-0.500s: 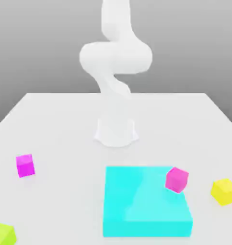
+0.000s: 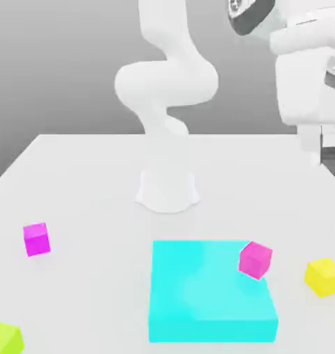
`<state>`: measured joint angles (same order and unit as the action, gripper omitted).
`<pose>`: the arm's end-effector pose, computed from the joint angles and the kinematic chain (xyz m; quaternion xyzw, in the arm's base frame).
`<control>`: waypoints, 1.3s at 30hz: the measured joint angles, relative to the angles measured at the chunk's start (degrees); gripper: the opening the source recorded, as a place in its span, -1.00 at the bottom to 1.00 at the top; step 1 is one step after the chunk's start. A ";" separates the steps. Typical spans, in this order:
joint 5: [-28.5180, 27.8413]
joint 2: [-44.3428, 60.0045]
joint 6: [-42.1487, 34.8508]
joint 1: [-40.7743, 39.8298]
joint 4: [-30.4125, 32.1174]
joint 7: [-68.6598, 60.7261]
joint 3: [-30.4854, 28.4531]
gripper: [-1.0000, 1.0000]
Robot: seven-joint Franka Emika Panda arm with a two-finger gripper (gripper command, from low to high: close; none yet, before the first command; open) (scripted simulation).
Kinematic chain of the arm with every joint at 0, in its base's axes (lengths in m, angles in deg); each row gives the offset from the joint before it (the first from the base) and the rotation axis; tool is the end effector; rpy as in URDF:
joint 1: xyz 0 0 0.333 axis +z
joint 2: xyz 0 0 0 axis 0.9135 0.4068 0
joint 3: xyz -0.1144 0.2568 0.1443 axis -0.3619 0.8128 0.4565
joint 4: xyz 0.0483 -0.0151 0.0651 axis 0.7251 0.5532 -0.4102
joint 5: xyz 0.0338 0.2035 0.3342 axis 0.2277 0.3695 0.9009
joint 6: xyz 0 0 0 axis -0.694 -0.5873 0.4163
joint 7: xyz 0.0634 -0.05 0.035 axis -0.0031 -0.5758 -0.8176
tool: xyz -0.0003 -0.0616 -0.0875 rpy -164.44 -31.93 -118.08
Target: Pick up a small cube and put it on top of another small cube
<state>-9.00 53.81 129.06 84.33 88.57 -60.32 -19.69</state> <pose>0.4412 0.2185 0.3930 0.9708 0.1863 0.1512 0.0010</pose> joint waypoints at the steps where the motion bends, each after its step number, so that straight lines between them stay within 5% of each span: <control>1: -0.17 2.07 0.88 0.84 0.44 -2.20 0.62 0.00; 10: -2.35 20.67 8.94 7.87 4.29 -21.16 6.80 0.00; 15: -7.54 31.08 16.43 11.95 2.77 -19.16 2.76 0.00; 16: -8.24 32.48 17.53 12.67 2.48 -18.65 1.90 -1.00; 23: -8.31 32.50 17.42 12.66 2.48 -18.61 1.93 -1.00; 29: -1.90 22.60 10.13 9.65 3.30 -22.70 6.22 -1.00; 39: 1.56 15.52 9.04 0.03 2.66 -0.44 -6.67 -1.00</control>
<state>-7.43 69.33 138.11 84.36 91.23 -60.76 -26.36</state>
